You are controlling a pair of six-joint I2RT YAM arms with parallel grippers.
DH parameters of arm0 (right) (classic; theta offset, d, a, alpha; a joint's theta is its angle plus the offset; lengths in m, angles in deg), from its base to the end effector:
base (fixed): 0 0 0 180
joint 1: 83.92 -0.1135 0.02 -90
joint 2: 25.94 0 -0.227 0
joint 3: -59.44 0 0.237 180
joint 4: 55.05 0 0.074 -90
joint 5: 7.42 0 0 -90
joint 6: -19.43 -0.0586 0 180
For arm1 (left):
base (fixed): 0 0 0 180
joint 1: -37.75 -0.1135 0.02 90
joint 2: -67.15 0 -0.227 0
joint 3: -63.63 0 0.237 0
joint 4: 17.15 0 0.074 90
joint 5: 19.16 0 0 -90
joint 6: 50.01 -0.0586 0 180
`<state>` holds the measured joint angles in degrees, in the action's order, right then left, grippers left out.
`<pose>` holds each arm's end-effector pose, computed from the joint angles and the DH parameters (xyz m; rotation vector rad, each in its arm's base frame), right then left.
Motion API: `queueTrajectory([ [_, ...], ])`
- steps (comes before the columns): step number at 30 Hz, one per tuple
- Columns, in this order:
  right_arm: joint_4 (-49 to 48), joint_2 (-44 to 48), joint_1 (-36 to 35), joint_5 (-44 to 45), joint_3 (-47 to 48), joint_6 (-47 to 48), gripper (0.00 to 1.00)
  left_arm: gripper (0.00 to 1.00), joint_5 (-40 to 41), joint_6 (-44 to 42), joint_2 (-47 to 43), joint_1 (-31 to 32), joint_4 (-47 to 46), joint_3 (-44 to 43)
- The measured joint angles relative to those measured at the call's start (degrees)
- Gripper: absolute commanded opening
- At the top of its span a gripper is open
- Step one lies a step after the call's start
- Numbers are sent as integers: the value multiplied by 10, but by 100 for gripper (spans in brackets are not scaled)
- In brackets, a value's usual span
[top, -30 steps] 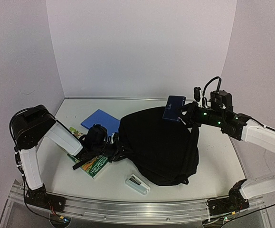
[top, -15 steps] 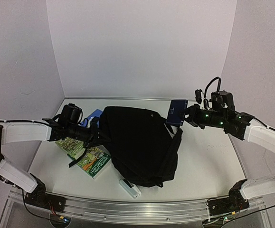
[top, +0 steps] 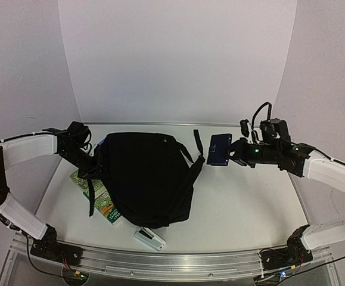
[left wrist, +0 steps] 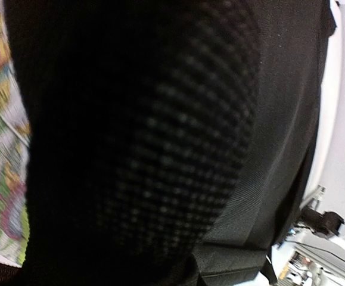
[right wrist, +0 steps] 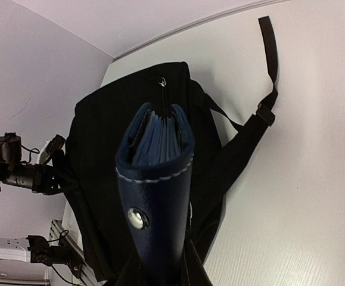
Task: Pack the student bag
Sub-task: Adjust the student bag at the center of the board.
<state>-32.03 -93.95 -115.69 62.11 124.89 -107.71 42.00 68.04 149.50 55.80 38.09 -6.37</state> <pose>0.2341 0.1691 0.2577 -0.1442 2.1685 1.0911 0.2471 -0.1102 0.1719 -0.1036 2.8475 -0.8940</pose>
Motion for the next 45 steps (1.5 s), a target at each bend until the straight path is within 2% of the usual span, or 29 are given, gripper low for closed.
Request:
queueTrajectory([
  [2,0,-7,0,-2,-5,2,0,7,33,-19,24,0,9,-30],
  [5,-2,-8,0,-3,-14,3,0,15,76,-41,71,-1,7,-69],
  [8,-8,-8,0,-4,-28,3,0,36,115,-62,111,-1,4,-99],
  [9,-10,-7,0,-4,-32,3,0,45,128,-69,123,-2,7,-111],
  [10,-10,-7,0,-4,-38,2,0,59,146,-73,141,-3,9,-130],
  [13,-9,0,0,-2,-53,0,0,77,203,-87,183,-6,3,-180],
  [16,-9,16,0,4,-60,-3,0,88,251,-97,179,1,-6,-195],
  [19,-11,35,0,21,-61,-6,0,93,308,-115,163,53,-9,-212],
  [21,-15,39,0,36,-61,-9,0,95,341,-117,156,134,-11,-238],
  [22,-15,38,0,42,-61,-10,0,97,345,-116,154,154,-12,-242],
  [23,-15,35,0,48,-61,-11,0,97,354,-110,149,199,-14,-246],
  [27,-14,16,0,64,-57,-13,0,100,367,-81,149,300,-14,-246],
  [32,-14,-5,0,80,-43,-14,0,100,412,-22,202,441,10,-282],
  [37,-14,-5,0,82,-40,-18,0,100,444,9,261,499,23,-316],
  [45,-14,25,0,82,-41,-24,0,100,492,17,333,501,30,-340],
])
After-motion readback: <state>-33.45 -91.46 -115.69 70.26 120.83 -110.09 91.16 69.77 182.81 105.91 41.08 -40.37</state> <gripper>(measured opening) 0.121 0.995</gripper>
